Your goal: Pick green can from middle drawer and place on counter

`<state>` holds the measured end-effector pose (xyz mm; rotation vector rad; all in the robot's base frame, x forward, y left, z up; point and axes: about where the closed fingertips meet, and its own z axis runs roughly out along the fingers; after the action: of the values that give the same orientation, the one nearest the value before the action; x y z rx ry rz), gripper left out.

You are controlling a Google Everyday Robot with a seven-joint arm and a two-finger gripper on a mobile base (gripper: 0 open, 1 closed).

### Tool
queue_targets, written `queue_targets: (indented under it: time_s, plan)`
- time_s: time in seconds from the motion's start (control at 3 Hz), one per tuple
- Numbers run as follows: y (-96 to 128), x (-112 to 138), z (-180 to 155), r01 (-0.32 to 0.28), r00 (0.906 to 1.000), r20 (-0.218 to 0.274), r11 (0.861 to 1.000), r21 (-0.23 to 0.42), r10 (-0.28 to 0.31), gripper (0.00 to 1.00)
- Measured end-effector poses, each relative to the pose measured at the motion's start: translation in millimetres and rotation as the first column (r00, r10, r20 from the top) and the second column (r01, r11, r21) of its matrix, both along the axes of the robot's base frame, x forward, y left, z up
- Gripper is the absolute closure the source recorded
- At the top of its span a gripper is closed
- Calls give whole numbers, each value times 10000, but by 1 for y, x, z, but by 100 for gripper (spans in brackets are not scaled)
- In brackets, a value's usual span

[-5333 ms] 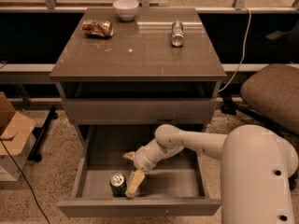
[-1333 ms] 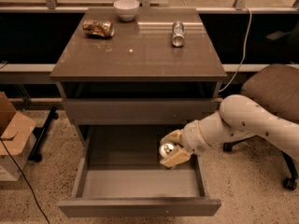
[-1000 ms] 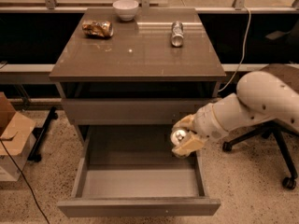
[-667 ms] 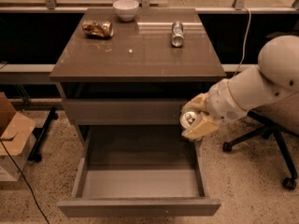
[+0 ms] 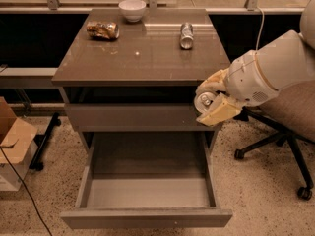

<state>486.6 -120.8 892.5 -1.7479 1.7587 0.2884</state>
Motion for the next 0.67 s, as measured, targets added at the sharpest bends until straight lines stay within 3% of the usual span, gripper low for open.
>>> queue_targets:
  time_s: [0.67]
  plan:
    - [15,42,13,178,9992,-359,9962,856,-148,100]
